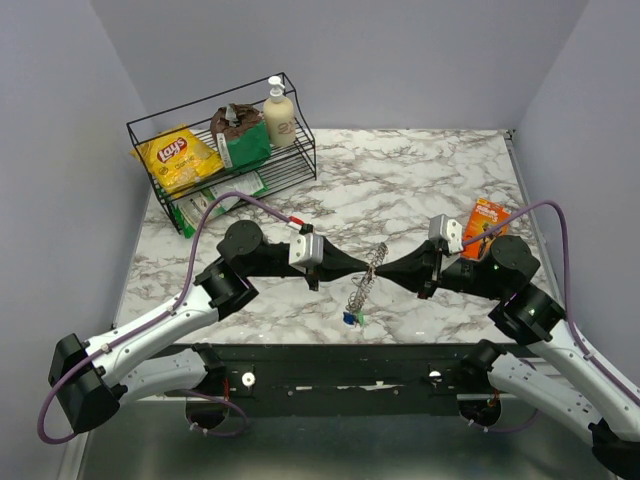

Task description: Put the keys on the keyring

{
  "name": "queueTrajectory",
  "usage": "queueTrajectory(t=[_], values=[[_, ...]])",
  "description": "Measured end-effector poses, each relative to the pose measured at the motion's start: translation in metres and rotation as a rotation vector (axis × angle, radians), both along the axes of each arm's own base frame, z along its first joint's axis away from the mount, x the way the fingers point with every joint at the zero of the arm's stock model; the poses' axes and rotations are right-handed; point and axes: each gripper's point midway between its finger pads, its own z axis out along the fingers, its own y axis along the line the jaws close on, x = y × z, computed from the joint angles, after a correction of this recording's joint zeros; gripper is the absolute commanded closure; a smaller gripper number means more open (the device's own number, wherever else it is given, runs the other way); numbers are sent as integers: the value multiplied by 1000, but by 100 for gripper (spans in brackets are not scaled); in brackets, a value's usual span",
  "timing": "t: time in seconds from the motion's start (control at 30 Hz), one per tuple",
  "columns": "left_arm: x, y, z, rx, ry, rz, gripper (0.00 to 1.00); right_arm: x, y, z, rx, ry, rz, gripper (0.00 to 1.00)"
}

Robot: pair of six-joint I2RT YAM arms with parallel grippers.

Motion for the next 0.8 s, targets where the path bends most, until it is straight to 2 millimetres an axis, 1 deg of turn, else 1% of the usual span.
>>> queueTrajectory(t=[0.4, 0.8], values=[[-1, 0, 7, -32, -2, -4, 100, -2, 2, -3, -3, 3, 19, 99], [-2, 0, 4, -39, 16, -7, 100, 0, 8, -13, -25, 31, 40, 99]])
